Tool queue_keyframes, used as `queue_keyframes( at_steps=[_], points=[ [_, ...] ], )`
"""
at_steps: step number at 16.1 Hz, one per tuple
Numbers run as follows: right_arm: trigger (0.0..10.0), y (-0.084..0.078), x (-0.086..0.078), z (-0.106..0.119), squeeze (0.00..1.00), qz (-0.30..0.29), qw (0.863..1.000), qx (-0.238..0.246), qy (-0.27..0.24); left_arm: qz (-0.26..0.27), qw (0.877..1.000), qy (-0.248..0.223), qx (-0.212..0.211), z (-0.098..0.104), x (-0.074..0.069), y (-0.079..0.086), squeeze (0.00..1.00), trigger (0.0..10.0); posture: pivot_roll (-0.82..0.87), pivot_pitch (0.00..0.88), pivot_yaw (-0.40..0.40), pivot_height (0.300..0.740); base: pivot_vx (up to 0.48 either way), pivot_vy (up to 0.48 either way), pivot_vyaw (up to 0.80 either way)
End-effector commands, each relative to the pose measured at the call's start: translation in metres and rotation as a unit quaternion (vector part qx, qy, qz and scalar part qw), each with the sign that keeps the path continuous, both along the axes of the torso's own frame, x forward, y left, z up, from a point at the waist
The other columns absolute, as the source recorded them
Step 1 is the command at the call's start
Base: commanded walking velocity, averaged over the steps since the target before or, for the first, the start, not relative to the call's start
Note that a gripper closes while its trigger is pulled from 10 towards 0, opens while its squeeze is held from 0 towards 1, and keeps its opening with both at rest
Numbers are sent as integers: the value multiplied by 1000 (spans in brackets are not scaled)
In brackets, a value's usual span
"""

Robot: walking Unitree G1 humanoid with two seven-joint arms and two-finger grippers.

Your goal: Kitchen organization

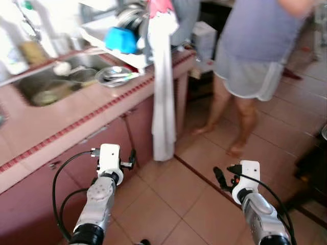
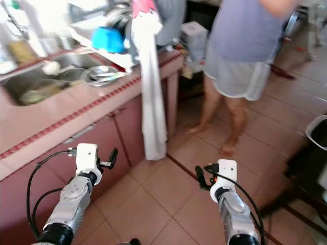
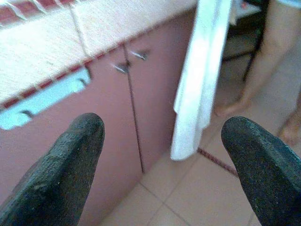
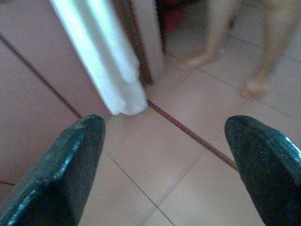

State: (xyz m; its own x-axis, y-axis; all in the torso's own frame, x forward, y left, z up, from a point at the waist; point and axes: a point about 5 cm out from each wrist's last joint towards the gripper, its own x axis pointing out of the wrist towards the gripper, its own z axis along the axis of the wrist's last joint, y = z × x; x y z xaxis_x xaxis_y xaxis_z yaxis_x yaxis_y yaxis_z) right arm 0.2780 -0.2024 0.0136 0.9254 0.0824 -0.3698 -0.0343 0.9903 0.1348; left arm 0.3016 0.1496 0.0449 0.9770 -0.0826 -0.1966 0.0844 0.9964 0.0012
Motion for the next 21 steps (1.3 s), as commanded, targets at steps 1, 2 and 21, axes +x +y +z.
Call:
queue_keyframes(
  at_steps=[1,2,21],
  points=[
    [10000,7,4,11,0,17,1000,3,-20,-1,1000,-11,-12,8,0,-2,0,10000,-92,60,39,740,0,0,800],
    [10000,13,7,22,0,32,999,-3,-40,-2,999,-21,-26,15,0,-5,0,10000,-92,59,38,740,0,0,800],
    [10000,44,10,123,0,71,972,-74,-213,-2,987,-152,51,90,-31,12,0,10000,-50,57,58,740,0,0,547]
  ],
)
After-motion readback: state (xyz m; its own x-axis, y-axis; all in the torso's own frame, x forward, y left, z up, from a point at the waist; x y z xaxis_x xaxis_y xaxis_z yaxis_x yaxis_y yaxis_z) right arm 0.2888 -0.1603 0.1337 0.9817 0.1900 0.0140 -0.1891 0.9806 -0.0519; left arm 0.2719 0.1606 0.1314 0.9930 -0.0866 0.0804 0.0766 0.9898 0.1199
